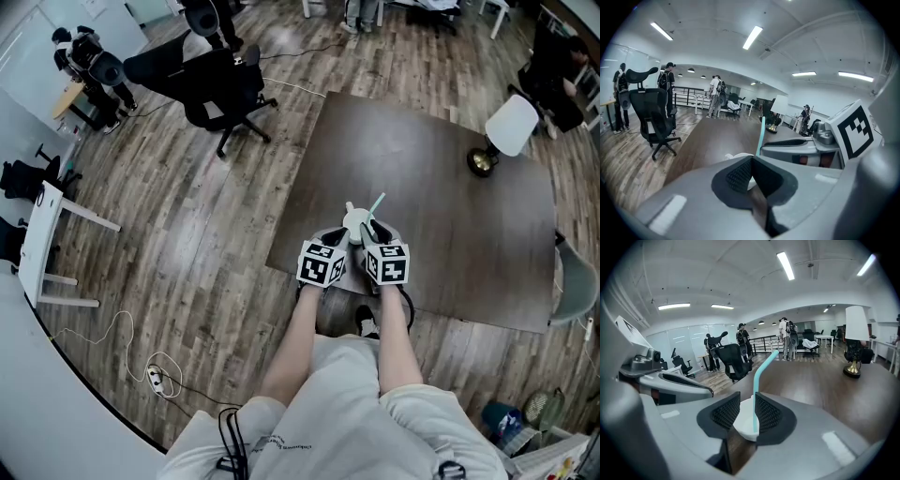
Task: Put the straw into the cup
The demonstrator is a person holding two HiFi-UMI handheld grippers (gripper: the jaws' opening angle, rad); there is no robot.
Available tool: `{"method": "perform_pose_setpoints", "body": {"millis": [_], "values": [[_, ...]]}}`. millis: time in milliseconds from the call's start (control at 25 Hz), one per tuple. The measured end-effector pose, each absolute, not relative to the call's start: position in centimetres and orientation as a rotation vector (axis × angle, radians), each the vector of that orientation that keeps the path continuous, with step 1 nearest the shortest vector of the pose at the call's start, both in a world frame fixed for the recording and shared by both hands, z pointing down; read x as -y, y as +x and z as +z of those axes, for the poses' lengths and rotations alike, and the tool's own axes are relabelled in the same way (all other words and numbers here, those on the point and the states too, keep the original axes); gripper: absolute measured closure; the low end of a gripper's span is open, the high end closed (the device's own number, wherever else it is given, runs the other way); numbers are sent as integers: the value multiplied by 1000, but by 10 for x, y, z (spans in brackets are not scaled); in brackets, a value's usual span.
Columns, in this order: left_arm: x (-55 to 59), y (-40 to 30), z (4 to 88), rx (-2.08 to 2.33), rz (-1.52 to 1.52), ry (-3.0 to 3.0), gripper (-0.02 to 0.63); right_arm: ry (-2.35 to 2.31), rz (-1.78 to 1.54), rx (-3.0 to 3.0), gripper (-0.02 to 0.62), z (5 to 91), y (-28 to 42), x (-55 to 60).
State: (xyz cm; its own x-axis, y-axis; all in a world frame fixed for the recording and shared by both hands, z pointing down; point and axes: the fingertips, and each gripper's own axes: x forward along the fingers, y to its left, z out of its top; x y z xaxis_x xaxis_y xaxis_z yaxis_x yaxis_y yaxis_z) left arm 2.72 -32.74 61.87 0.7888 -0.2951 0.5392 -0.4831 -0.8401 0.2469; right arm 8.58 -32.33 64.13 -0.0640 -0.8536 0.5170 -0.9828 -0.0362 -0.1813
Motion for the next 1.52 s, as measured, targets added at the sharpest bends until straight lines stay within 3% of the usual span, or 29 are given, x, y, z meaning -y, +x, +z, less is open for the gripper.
{"method": "perform_pose_setpoints", "body": {"millis": [1000, 1520], "values": [[312, 43, 618, 434, 713, 2657, 606, 2081, 771, 1844, 520, 641, 98, 290], [297, 1, 617, 350, 770, 2704, 604, 2214, 797, 1818, 569, 634, 63, 277]]}}
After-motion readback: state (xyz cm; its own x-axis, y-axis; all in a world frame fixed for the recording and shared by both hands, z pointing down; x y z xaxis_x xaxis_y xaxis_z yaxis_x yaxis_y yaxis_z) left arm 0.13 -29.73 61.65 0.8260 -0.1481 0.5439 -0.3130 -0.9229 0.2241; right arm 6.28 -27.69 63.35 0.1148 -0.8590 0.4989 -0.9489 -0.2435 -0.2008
